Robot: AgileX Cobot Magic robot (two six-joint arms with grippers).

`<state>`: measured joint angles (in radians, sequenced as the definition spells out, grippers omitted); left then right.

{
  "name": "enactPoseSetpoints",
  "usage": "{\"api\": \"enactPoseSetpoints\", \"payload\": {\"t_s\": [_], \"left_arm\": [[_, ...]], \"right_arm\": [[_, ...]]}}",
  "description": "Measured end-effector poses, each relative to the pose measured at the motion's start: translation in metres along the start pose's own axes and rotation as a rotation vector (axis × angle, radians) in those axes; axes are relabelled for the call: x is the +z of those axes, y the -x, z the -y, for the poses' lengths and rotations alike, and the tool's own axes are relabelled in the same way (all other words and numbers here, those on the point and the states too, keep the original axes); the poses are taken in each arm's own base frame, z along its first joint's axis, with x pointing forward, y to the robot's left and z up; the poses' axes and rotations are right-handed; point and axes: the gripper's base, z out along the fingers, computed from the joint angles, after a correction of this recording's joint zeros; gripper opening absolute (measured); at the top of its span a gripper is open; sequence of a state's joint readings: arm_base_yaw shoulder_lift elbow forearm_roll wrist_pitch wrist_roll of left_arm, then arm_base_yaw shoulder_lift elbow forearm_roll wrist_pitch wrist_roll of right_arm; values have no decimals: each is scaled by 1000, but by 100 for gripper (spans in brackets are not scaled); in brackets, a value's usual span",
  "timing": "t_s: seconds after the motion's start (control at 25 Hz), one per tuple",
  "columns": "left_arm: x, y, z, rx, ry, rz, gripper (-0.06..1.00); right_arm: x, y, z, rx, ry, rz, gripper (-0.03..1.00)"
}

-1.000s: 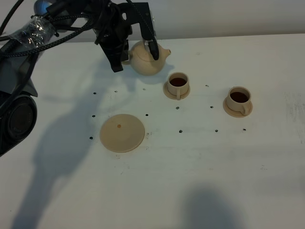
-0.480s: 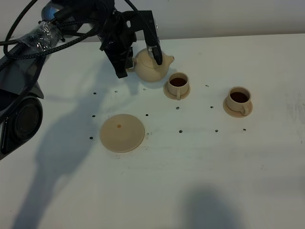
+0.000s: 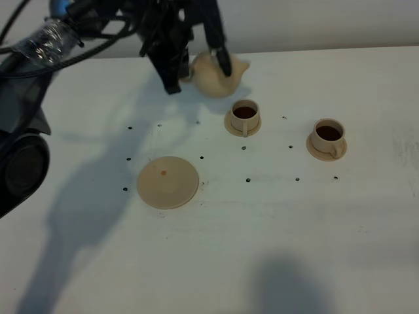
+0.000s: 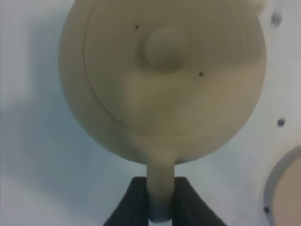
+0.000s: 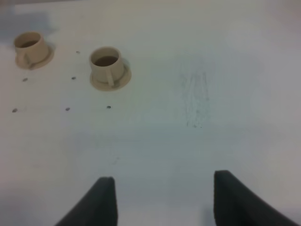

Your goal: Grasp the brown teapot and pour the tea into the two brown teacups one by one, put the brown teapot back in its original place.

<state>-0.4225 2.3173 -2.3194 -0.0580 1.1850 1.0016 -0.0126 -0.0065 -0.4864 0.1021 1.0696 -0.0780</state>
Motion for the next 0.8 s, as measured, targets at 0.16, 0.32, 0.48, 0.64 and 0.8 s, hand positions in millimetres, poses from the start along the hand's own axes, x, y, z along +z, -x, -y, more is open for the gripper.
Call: {"api": "enactPoseSetpoints", "payload": {"t_s": [0.16, 0.32, 0.48, 0.64, 0.8], "left_arm": [[-33, 6, 11, 2, 23, 19, 16], [-49, -8, 31, 3, -10, -39, 16], [-53, -32, 58, -6, -67, -125, 16], [-35, -54, 89, -18, -92, -141, 16], [-15, -80, 125, -25, -54, -113, 16]], "right_arm": [[0, 0, 0, 0, 0, 0, 45], [0, 0, 0, 0, 0, 0, 45], [0, 0, 0, 0, 0, 0, 45], [0, 0, 0, 0, 0, 0, 45], [0, 0, 0, 0, 0, 0, 45]]}}
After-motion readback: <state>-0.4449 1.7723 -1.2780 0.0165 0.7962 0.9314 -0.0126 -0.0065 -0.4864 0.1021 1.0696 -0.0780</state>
